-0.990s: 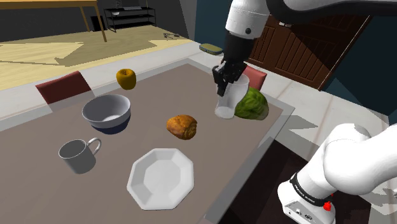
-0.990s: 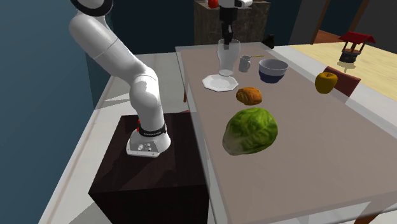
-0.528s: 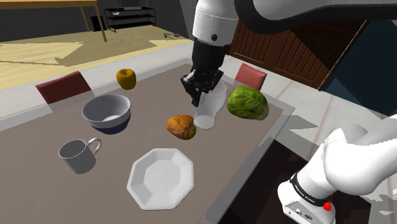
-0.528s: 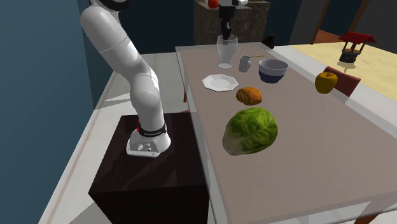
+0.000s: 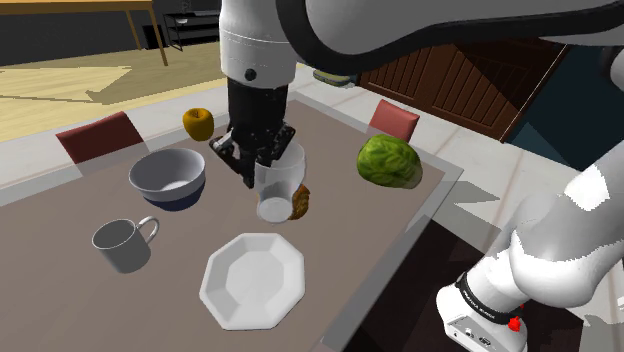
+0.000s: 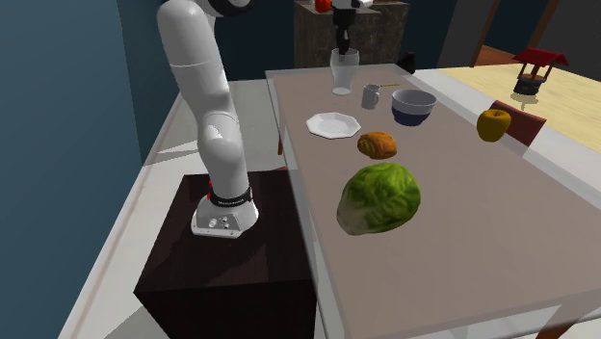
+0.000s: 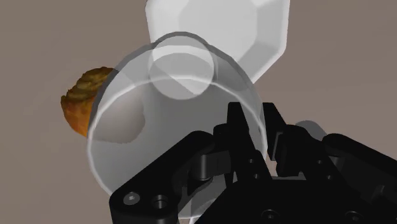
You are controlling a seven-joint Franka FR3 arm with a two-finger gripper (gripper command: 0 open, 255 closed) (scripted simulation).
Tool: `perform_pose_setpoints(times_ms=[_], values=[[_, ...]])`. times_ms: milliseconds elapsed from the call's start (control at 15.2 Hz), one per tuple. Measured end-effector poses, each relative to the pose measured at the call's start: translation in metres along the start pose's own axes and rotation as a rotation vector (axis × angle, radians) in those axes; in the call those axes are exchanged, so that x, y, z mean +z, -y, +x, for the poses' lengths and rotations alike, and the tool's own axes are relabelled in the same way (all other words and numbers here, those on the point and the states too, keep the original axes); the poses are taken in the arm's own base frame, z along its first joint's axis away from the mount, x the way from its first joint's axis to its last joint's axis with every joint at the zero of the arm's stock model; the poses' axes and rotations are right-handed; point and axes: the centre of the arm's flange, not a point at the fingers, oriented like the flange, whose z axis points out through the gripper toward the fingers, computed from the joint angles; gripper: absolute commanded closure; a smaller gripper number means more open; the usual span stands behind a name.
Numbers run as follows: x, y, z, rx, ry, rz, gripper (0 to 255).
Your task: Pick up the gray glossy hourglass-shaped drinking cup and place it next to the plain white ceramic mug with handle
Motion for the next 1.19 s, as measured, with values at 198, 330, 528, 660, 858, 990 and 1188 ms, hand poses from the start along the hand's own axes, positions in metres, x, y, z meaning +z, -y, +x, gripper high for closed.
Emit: perform_pose_setpoints(times_ms=[198, 330, 528, 660, 858, 990, 1188], values=[[0.005, 0.039, 0.009, -0.001, 0.000, 0.000, 255], [0.009, 0.065, 0.011, -0.001, 0.001, 0.000, 255], [0.016, 0.103, 0.017, -0.002, 0.001, 0.001, 255], [0.020, 0.128, 0.025, -0.001, 0.001, 0.002, 255], [0.025, 0.167, 0.035, -0.001, 0.001, 0.003, 255], [0.029, 0.192, 0.042, -0.002, -0.002, 0.006, 255], [0.039, 0.207, 0.045, 0.001, 0.001, 0.001, 255]])
